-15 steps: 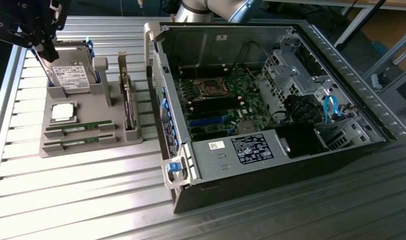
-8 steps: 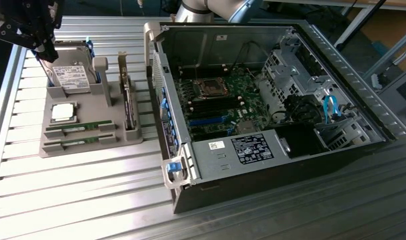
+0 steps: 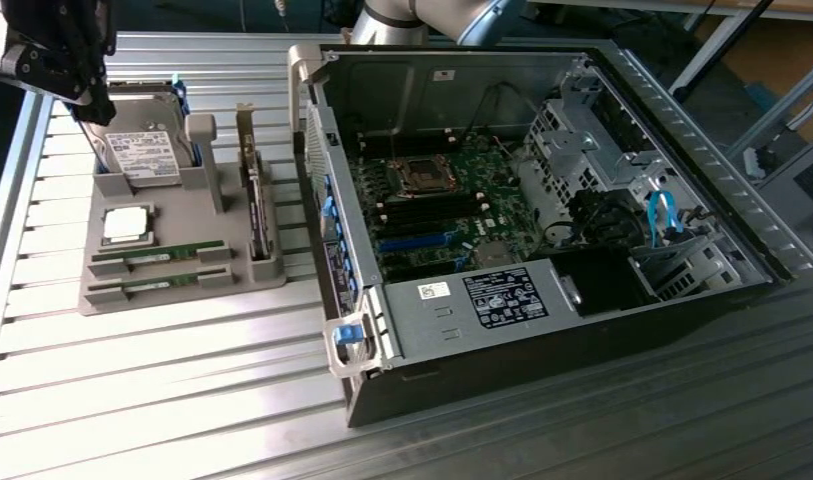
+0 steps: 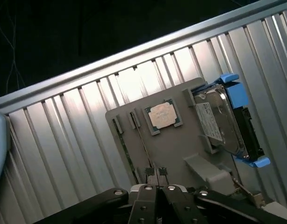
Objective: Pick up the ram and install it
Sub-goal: 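Pick up the ram and move it above insertion slot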
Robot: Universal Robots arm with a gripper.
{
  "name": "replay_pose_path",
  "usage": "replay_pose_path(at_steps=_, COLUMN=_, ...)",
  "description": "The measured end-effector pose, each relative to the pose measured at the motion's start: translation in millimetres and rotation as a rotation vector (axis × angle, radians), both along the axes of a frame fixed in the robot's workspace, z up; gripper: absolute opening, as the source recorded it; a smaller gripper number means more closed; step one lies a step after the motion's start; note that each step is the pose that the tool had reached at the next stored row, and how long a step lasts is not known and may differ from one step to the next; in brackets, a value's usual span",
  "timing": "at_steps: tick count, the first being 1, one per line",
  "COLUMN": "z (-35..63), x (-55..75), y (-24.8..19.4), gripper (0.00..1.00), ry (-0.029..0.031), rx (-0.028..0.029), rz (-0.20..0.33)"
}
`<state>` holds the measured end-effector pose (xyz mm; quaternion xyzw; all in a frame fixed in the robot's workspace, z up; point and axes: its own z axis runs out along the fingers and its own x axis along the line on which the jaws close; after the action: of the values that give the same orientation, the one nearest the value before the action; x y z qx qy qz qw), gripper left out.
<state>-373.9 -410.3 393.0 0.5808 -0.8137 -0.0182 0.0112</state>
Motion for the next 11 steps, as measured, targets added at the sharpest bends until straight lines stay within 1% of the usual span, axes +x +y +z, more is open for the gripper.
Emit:
replay_pose_path(at_steps=3, z=0.0, x=0.0, y=0.0, gripper=0.10, ry=0.0000, rx=0.0000, rz=0.053)
replay_pose_path(at_steps=4, z=0.0, x=0.0, y=0.0, gripper=0.10, ry=0.0000, rx=0.0000, rz=0.081)
replay_pose_path(at_steps=5, z=0.0, x=0.0, y=0.0, gripper=0.10, ry=-0.0001, rx=0.0000, rz=0.124)
replay_pose_path(at_steps=7, z=0.0, x=0.0, y=0.0, gripper=0.10, ry=0.0000, rx=0.0000, rz=0.182)
replay_pose_path(at_steps=11, z=0.0, x=0.0, y=0.0, gripper=0.10, ry=-0.0001, rx=0.0001, rz=0.264)
